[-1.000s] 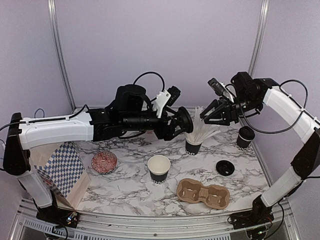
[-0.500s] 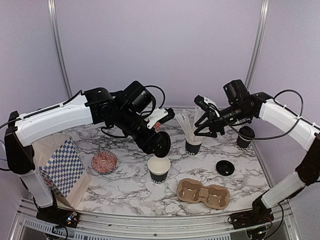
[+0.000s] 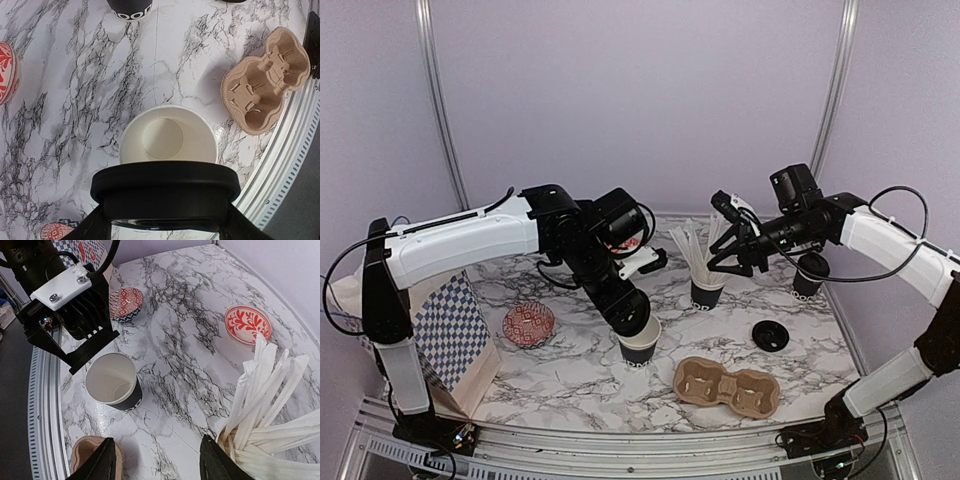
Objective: Pack the takeout coffee
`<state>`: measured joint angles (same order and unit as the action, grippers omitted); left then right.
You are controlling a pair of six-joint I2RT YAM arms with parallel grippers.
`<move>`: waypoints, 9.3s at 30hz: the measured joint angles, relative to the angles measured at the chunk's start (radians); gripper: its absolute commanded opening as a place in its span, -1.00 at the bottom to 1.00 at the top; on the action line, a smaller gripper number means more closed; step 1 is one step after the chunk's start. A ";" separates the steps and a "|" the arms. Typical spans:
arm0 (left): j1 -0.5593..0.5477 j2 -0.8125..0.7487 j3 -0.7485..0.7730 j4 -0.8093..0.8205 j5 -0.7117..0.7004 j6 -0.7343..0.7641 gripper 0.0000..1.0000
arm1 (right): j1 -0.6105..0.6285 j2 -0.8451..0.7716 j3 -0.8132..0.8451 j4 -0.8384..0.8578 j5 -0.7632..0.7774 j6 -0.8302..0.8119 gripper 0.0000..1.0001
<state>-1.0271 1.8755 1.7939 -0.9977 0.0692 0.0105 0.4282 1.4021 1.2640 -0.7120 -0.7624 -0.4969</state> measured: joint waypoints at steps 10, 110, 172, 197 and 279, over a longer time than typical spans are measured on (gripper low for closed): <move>0.000 0.037 0.029 -0.006 0.001 0.000 0.31 | 0.000 0.000 0.000 0.001 -0.022 0.000 0.10; 0.001 0.171 0.183 -0.071 -0.003 -0.080 0.83 | 0.000 0.021 0.002 -0.038 -0.058 -0.017 0.11; 0.092 -0.093 -0.365 0.440 0.043 -0.414 0.30 | 0.237 0.324 0.006 -0.040 0.018 0.148 0.02; 0.101 -0.103 -0.429 0.521 0.124 -0.415 0.00 | 0.237 0.447 0.110 -0.071 -0.046 0.228 -0.29; 0.217 -0.161 -0.488 0.442 0.159 -0.459 -0.34 | 0.303 0.560 0.346 -0.158 0.153 0.164 -0.35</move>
<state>-0.8104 1.7142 1.3060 -0.5560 0.2283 -0.4484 0.7307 1.9621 1.6096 -0.8703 -0.6094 -0.3328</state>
